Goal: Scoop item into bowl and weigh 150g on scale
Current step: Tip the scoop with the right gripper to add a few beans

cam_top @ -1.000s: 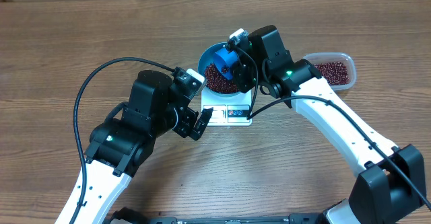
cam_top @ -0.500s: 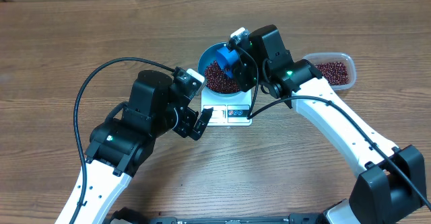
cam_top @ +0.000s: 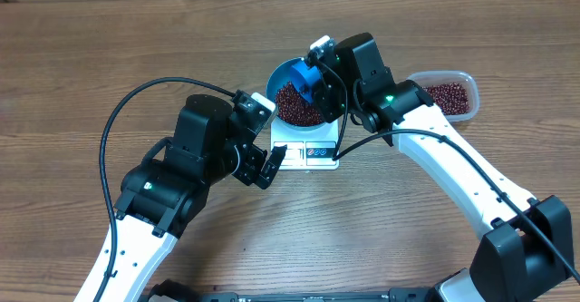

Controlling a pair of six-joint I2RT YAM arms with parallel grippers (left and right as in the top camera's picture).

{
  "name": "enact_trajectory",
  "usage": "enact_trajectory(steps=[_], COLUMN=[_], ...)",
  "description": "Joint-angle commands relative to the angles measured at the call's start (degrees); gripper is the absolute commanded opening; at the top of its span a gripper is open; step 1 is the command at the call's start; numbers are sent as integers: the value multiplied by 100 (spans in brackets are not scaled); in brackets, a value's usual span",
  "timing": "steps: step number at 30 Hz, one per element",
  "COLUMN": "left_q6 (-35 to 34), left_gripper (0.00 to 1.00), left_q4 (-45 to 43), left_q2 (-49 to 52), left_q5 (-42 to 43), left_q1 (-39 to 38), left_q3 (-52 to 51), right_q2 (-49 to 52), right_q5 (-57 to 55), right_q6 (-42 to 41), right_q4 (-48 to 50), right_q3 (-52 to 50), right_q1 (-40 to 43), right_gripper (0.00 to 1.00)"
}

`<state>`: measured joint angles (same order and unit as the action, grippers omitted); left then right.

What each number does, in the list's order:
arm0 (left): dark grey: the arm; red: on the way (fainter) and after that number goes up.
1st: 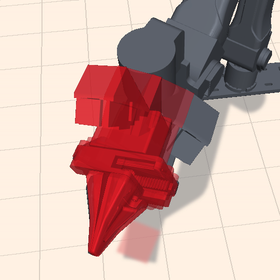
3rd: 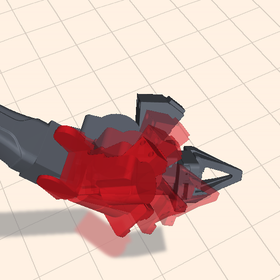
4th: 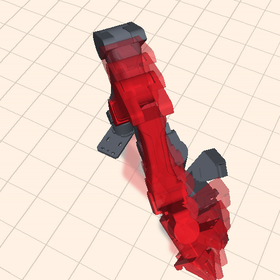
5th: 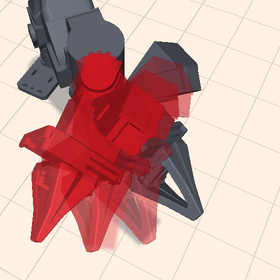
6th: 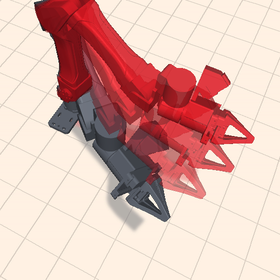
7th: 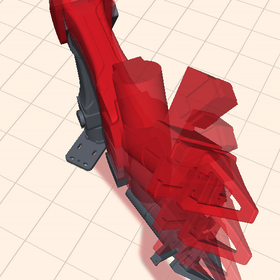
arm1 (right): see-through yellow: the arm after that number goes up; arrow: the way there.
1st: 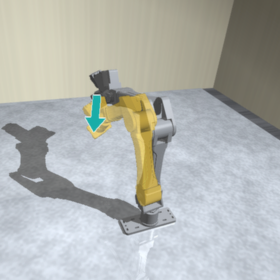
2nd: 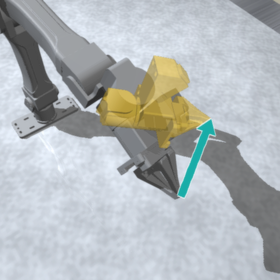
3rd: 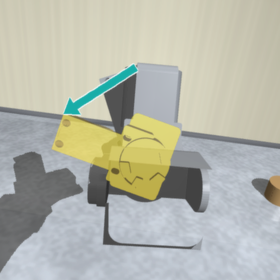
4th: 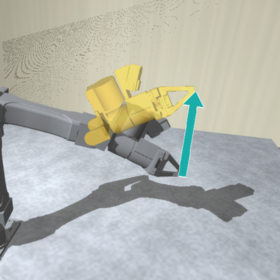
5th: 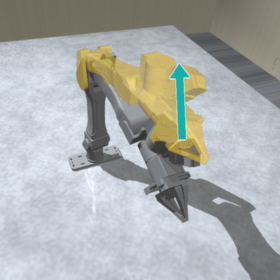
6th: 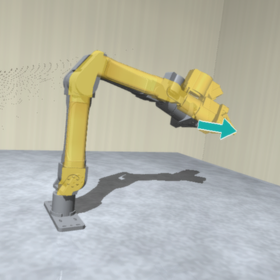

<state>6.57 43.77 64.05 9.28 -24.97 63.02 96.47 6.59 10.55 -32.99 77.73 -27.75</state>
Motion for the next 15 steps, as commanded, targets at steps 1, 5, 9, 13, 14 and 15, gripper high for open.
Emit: enact_trajectory(steps=[1,5,9,13,14,15], left_q6=[111,111,111,111,111,111], left_gripper=[100,100,100,100,99,100], left_q4=[-7,-4,-4,-4,-4,-4], left_q2=[35,35,35,35,35,35], left_q5=[83,83,83,83,83,83], left_q1=[20,20,20,20,20,20], left_q3=[-24,-24,-24,-24,-24,-24], right_q2=[-238,-238,-238,-238,-238,-238], right_q5=[-55,-57,-57,-57,-57,-57], right_q6=[22,22,22,22,22,22], right_q4=[79,-85,0,-17,-57,-57], right_q3=[184,184,184,184,184,184], right_q1=[13,11,13,13,13,13], right_gripper=[4,4,4,4,4,4])
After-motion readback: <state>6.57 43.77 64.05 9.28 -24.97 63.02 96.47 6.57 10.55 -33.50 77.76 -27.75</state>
